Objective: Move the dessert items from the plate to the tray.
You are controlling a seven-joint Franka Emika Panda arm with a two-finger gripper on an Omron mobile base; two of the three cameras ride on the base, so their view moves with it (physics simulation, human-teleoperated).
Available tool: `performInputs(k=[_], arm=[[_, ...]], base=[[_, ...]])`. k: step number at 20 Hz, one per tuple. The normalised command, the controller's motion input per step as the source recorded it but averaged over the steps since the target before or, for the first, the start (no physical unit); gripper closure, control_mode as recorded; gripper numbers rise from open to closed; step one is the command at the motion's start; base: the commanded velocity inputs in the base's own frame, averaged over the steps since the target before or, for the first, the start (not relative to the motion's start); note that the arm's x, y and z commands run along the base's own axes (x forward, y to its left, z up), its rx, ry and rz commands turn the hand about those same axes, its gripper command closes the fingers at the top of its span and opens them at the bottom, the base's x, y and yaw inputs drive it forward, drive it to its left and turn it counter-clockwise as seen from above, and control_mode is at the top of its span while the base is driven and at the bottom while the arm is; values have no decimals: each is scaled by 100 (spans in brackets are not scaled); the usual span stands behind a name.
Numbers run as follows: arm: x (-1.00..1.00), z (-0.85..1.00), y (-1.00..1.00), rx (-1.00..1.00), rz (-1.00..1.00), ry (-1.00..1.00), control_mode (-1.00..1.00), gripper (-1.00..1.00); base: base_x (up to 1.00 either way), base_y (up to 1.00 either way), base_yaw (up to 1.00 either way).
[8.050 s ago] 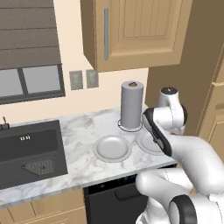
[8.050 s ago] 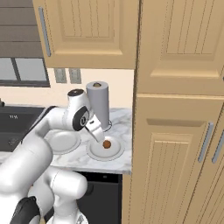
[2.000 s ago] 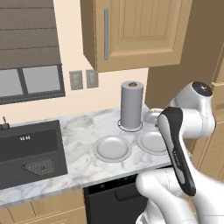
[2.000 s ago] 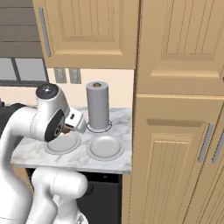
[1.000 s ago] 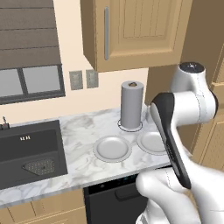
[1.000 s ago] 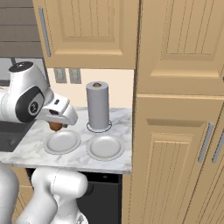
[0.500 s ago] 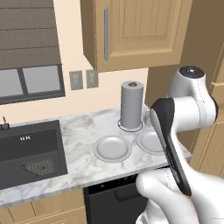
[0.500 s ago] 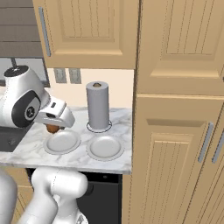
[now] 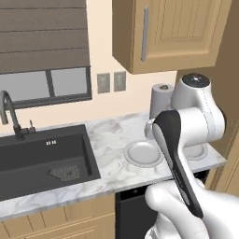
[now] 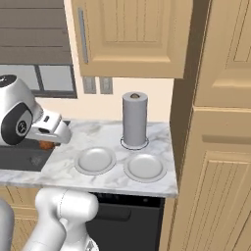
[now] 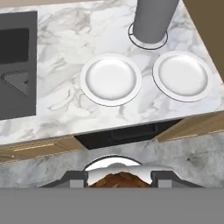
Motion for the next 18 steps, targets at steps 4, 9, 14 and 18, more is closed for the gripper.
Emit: performInputs(k=[4, 9, 14, 18], arm=[[0, 0, 0, 0, 0, 0, 100, 100], [0, 0, 0, 0, 0, 0, 100, 100], [0, 0, 0, 0, 0, 0, 100, 100], [0, 0, 0, 0, 0, 0, 100, 100]], base=[[-14, 91, 3], [-9, 93, 3], [-4, 100, 4], [-1, 100, 4]])
